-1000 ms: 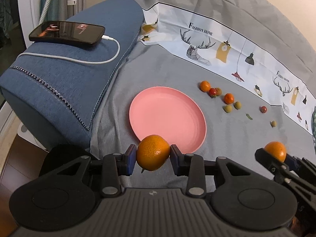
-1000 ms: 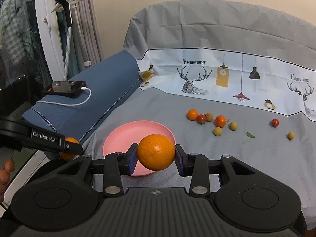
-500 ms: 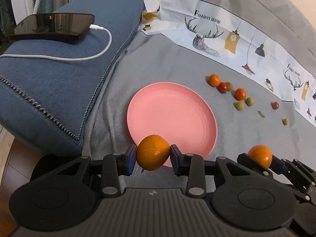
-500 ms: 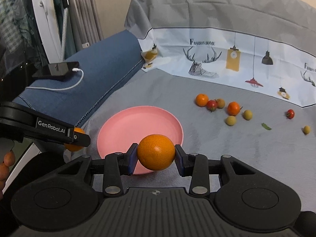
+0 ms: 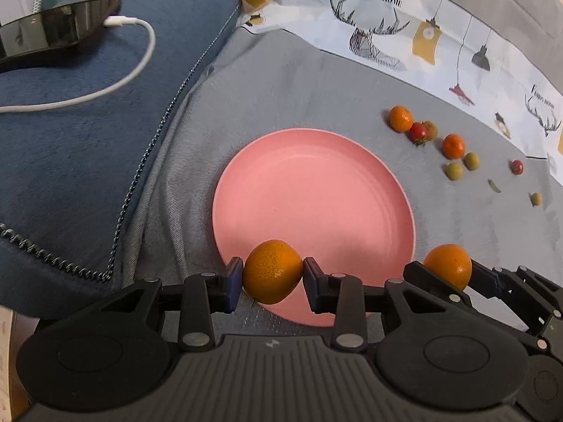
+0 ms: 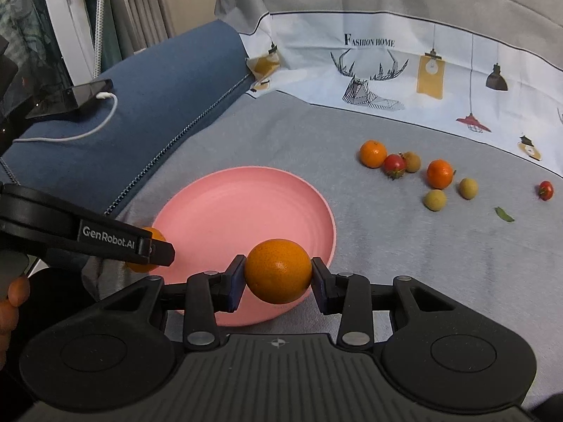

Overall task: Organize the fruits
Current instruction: 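Carry both held oranges over to the pink plate, then open both tools to drop the oranges onto the pink plate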

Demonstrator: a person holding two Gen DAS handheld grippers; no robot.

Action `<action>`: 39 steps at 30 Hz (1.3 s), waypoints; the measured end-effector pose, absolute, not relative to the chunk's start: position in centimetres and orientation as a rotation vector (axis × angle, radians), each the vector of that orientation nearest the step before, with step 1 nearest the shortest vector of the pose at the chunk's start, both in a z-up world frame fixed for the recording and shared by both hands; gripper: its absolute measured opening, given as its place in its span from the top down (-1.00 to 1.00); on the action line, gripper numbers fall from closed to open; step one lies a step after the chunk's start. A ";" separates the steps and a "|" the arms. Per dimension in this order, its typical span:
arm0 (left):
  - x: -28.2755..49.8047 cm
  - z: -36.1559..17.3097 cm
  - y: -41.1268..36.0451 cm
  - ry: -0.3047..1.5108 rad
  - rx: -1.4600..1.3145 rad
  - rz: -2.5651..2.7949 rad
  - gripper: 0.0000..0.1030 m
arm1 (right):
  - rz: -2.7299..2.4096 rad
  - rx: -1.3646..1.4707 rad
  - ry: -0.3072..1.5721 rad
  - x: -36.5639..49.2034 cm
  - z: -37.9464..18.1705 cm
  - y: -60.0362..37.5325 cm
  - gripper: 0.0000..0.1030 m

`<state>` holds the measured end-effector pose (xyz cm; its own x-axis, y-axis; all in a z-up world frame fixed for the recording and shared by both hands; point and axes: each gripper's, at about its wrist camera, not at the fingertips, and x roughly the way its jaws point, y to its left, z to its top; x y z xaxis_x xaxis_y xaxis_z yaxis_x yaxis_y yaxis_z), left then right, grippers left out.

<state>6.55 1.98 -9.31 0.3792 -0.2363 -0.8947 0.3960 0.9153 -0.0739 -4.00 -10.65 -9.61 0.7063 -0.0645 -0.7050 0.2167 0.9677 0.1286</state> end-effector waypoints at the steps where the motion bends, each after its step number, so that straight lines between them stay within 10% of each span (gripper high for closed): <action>1: 6.8 -9.6 1.8 1.115 0.167 -0.407 0.21 | -0.156 0.208 0.777 -3.7 -9.9 -10.7 0.21; 21: 9.3 -12.9 0.0 1.136 0.265 -0.391 0.18 | -0.148 0.194 0.863 0.0 -12.8 -10.9 0.21; 25: 9.5 -11.3 0.5 1.071 0.211 -0.412 -1.00 | -0.145 0.181 0.844 0.6 -12.4 -11.0 -0.14; 27: 9.0 -10.1 0.9 1.009 0.190 -0.396 -0.99 | -0.156 0.189 0.816 0.5 -11.6 -11.1 -0.47; 39: 2.9 -5.5 3.6 0.925 0.234 -0.388 -0.99 | -0.186 0.198 0.771 -6.2 -7.1 -10.3 -0.75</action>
<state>2.93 3.59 -5.51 0.5401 -0.2239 -0.8113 0.4220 0.9061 0.0308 -6.16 -10.32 -7.12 0.7029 -0.0937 -0.7051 0.2381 0.9651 0.1092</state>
